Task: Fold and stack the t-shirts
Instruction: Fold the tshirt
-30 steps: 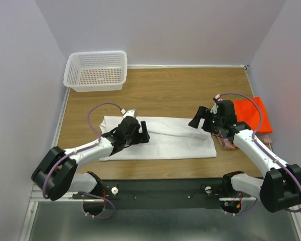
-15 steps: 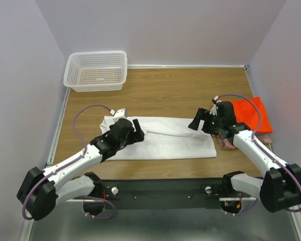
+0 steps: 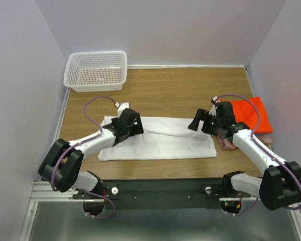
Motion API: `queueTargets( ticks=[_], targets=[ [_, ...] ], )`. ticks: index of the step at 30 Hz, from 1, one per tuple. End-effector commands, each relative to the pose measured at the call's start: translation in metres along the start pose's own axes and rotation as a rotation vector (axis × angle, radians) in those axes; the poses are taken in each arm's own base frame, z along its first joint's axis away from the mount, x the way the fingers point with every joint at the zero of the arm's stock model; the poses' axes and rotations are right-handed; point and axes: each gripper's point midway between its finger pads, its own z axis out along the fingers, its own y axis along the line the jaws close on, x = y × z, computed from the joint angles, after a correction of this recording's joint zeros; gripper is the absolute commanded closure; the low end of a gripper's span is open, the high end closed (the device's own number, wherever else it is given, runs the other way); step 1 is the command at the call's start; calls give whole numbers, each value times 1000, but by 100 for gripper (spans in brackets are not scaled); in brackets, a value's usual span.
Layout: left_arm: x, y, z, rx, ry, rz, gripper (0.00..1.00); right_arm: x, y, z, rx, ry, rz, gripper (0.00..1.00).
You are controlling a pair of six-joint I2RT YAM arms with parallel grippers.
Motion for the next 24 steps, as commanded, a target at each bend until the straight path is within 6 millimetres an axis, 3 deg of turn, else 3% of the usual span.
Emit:
queueTargets(
  ticks=[1,4,6,10,14,17,18,20,21,24],
  targets=[
    [29,-17,-20,95,33,7,2,-5,1,0,-2,-5,-18,0],
    [49,-18,-33,139,64,-10,2,-6,1,1,1,-5,-18,0],
    [63,-7,-37,130,94,-21,2,-5,1,1,3,-2,-19,0],
    [70,-5,-53,173,102,-37,2,-4,0,1,3,-2,-20,0],
    [51,-6,-70,199,27,-70,2,-10,3,1,-2,-9,-24,0],
    [25,-11,-72,203,-74,-88,2,-12,5,5,-10,1,-24,0],
    [6,-17,-71,211,-134,-93,2,-14,5,7,-9,2,-25,0],
    [-4,-21,-60,188,-145,-80,2,-14,5,10,-8,8,-25,0],
    [-19,-31,-60,199,-169,-85,2,-16,9,11,-25,11,-28,0],
    [-14,-25,-33,112,-104,-50,2,-22,14,23,-54,14,-31,0]
  ],
)
